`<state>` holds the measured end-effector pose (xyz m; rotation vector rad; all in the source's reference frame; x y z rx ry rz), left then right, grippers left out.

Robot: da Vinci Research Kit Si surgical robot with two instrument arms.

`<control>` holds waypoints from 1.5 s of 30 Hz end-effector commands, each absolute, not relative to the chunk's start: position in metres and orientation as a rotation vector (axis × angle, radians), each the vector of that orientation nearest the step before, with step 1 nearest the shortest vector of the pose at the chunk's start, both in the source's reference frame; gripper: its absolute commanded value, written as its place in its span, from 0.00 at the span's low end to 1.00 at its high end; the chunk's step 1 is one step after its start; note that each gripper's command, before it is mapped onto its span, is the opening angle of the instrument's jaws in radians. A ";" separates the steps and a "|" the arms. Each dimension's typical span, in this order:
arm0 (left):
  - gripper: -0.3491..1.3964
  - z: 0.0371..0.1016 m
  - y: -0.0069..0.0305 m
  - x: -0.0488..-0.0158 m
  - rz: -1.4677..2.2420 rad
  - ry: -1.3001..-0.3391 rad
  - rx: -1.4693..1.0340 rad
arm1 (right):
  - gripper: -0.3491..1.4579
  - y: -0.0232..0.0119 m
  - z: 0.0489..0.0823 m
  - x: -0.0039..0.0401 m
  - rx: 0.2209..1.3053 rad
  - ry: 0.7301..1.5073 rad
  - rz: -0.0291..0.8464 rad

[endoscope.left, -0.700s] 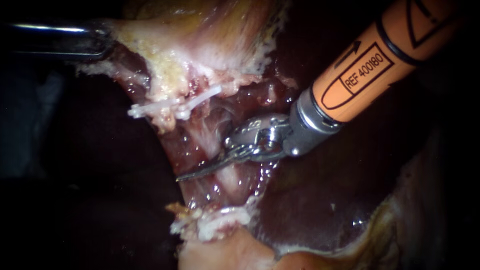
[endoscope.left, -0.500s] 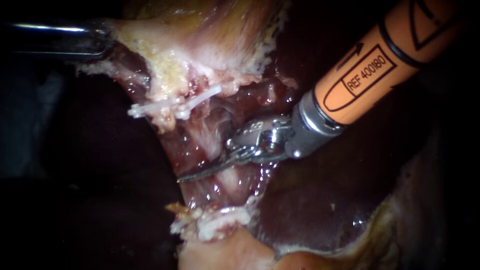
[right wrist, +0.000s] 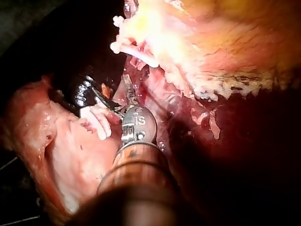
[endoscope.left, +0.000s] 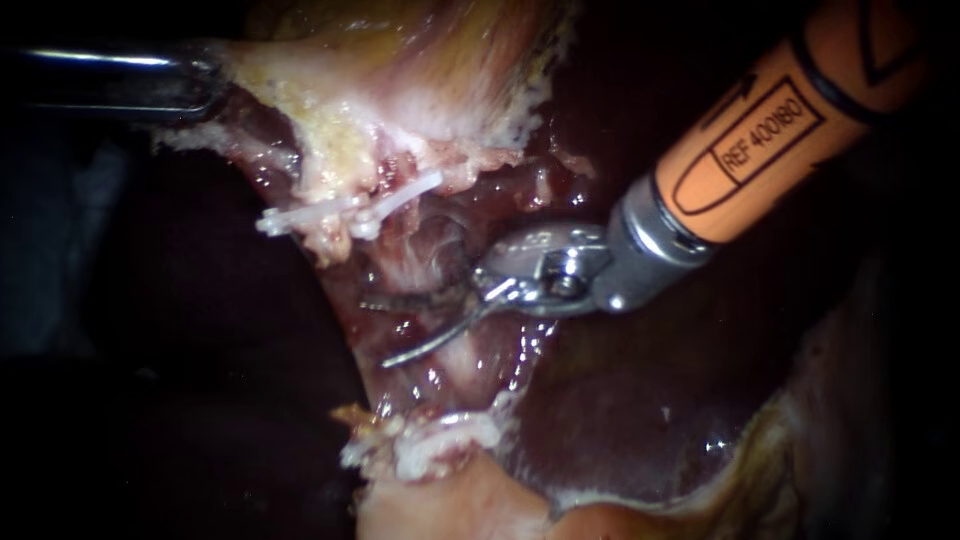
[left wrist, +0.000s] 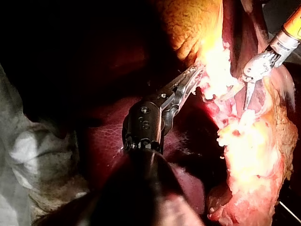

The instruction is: Go back from the cut right tube

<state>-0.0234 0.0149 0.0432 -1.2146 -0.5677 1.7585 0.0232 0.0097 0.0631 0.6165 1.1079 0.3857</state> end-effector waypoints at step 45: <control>0.00 0.0500 0.0140 -0.0274 1.800 -0.546 -1.203 | 0.99 0.0113 0.0563 0.0099 0.324 0.817 0.263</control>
